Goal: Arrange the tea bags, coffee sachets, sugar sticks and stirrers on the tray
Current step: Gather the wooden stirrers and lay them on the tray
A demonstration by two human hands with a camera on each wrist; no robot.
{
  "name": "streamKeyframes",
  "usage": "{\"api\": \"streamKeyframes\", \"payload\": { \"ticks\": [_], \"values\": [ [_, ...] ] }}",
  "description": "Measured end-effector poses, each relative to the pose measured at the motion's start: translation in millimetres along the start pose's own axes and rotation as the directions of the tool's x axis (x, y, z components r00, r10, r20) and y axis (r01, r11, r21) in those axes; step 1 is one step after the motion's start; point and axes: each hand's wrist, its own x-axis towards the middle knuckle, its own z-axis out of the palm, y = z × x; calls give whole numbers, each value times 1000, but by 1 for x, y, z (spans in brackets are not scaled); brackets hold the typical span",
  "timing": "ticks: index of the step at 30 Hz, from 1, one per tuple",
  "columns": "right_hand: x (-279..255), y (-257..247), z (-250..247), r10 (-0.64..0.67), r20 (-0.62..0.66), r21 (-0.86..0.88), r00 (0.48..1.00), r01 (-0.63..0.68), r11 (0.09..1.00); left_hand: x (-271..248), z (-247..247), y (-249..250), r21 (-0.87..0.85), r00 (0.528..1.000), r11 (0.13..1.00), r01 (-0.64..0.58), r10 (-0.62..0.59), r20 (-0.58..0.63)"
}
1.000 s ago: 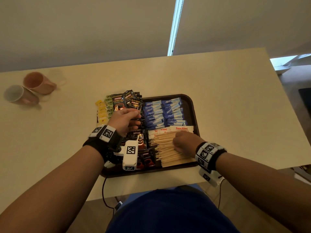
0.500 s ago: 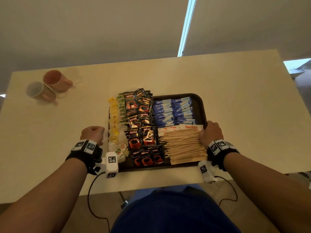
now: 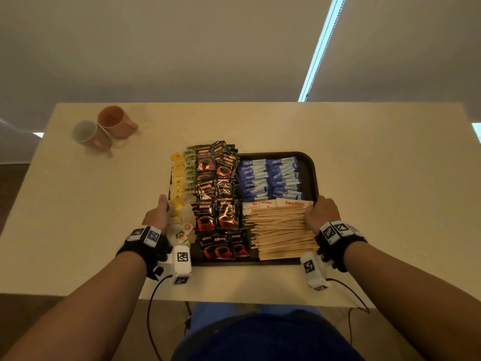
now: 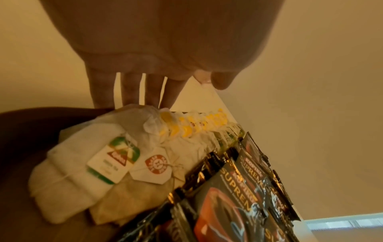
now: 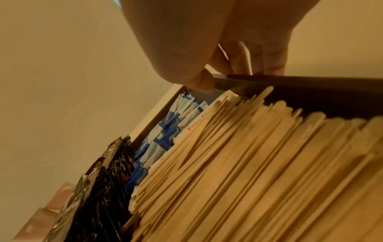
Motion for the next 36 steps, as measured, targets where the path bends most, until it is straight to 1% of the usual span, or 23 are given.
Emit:
{"api": "streamKeyframes", "payload": {
  "ticks": [4,8,11,15,19,23,25,26,27,28,30,31,34,36],
  "values": [
    [10,-26,3,27,4,-29,1000,-26,999,19,-15,18,-7,999,1000,-22,22,32],
    [22,-49,4,80,-19,-26,997,-81,996,40,-24,43,-5,992,996,-87,87,95],
    [33,-62,4,104,-27,-57,994,-106,993,53,-26,61,28,985,990,-136,132,112],
    [45,-74,1,127,-50,-53,991,-129,990,69,-25,72,-5,980,991,-135,134,147],
    [54,-76,-5,116,-58,-66,992,-119,991,75,-19,76,-33,981,991,-126,129,142],
    [53,-75,-15,86,-30,-86,996,-88,992,69,-21,69,33,978,986,-161,155,140],
    [49,-81,-24,31,-69,-109,997,-39,993,61,-24,61,38,978,981,-191,186,97],
    [45,-88,-28,-37,-99,-124,994,25,992,56,-26,57,46,977,977,-207,205,58],
    [42,-96,-33,-141,-124,-144,982,123,982,52,-29,52,47,975,973,-224,224,12],
    [38,-109,-36,-265,-141,-155,954,243,958,50,-32,49,32,970,971,-238,239,-32],
    [24,-144,-42,-487,-120,-121,865,474,872,48,-43,44,-27,965,968,-248,245,-92],
    [17,-165,-44,-563,-91,-91,821,557,826,48,-50,44,-62,964,967,-247,239,-114],
    [-2,-234,-43,-706,37,-51,708,707,706,56,-76,48,-176,962,954,-241,212,-169],
    [-12,-283,-36,-761,93,-66,642,767,638,67,-95,55,-234,960,943,-236,190,-204]
  ]
}}
